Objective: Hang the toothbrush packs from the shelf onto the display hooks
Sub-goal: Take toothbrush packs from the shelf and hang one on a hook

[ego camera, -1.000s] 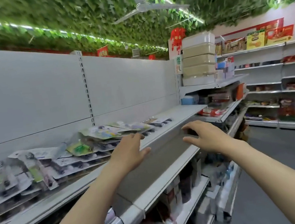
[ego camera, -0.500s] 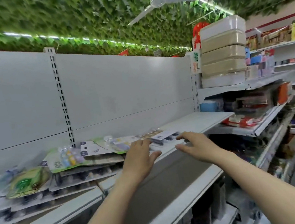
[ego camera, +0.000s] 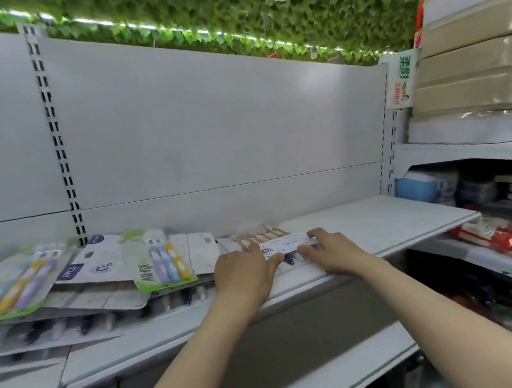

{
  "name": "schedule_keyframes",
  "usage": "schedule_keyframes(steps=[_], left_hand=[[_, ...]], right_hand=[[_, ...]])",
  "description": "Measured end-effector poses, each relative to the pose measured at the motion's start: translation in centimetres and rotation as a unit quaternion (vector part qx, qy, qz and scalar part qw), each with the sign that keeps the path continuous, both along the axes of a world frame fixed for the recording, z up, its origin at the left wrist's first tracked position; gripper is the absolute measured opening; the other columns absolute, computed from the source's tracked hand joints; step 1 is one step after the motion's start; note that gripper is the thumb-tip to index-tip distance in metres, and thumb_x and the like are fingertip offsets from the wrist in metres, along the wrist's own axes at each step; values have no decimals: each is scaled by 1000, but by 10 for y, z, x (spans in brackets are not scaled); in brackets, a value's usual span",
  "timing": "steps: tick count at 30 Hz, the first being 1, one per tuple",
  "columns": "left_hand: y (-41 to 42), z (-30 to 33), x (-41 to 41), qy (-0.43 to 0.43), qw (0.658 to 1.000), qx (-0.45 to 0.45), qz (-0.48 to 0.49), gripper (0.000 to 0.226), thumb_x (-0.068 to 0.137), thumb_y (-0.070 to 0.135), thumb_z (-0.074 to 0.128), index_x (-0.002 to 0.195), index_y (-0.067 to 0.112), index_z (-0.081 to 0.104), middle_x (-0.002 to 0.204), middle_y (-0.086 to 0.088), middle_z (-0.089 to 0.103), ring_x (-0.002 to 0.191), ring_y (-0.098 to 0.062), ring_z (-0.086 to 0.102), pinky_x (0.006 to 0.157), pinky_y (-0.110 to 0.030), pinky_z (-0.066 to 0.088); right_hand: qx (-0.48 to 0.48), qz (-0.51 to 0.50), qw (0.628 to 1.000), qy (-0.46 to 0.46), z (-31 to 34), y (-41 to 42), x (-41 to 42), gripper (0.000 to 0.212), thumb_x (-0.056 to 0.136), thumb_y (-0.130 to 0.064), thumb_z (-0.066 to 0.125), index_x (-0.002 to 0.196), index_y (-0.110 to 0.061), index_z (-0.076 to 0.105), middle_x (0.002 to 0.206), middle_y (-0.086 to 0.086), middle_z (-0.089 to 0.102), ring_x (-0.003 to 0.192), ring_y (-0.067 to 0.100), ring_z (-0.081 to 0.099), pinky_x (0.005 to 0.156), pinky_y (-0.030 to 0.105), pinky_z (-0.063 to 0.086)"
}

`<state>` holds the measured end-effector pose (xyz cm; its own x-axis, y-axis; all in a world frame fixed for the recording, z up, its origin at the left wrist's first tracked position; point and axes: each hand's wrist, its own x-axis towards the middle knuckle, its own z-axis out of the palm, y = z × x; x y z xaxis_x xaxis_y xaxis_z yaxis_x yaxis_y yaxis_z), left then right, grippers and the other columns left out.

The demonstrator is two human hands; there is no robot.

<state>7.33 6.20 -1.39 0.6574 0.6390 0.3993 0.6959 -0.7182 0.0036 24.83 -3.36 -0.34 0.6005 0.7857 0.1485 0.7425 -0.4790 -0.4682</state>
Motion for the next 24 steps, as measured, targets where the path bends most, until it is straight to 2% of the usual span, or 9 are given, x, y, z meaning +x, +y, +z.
schedule_keyframes(steps=[3,7,10,12,15,17,19,21,24], left_hand=[[-5,-4,10,-8,999,3,33,64,99,63,26,122,12,58,114,-9,67,109,-29,60,85,-38,40],[-13,-3,24,-59,994,-67,64,63,97,65,29,114,14,62,116,-9,66,109,-29,58,85,-38,43],[-17,-4,31,-119,985,-110,60,62,96,65,33,121,16,61,120,-7,65,112,-27,57,91,-39,45],[-22,-4,36,-143,980,-132,51,60,96,64,35,129,20,58,124,-4,64,117,-26,55,94,-38,45],[-25,-3,40,-154,975,-153,47,58,96,64,38,132,22,57,125,-3,64,119,-24,54,93,-36,43],[-24,-3,37,-177,969,-171,33,52,97,60,41,124,21,61,119,-3,67,117,-23,55,92,-36,45],[-23,-5,29,-197,966,-166,13,44,98,55,44,111,20,66,110,0,69,113,-22,56,92,-38,46],[-20,-4,18,-225,963,-149,7,44,97,56,47,114,21,67,116,0,68,118,-20,55,97,-38,45],[-15,6,-2,-271,958,-78,49,53,95,57,49,128,18,61,131,-4,62,132,-21,44,106,-38,40]], right_hand=[[50,46,997,46,-4,9,17,63,92,-56,58,145,-27,43,137,9,58,126,25,55,102,35,44],[127,83,975,161,2,11,35,62,89,-51,67,143,-29,46,127,6,64,117,18,59,91,28,43],[216,68,953,203,6,11,48,59,85,-43,76,137,-27,52,119,5,66,106,16,62,86,27,44],[268,45,939,210,10,11,56,64,82,-33,81,138,-22,52,127,4,61,112,19,60,91,28,43],[236,37,929,284,14,15,69,79,79,-23,85,145,-10,44,136,8,54,125,27,55,108,41,44],[190,80,902,379,20,14,71,56,80,-10,83,127,0,56,120,12,69,107,30,67,98,45,53],[201,112,883,410,25,12,70,29,81,3,77,105,-5,63,95,10,74,86,26,71,77,37,57],[284,126,869,385,26,13,70,29,81,4,77,102,-12,65,92,5,75,79,19,71,67,31,53],[382,155,844,344,27,16,59,28,83,-3,77,107,-13,68,93,-3,76,79,8,73,67,23,54]])
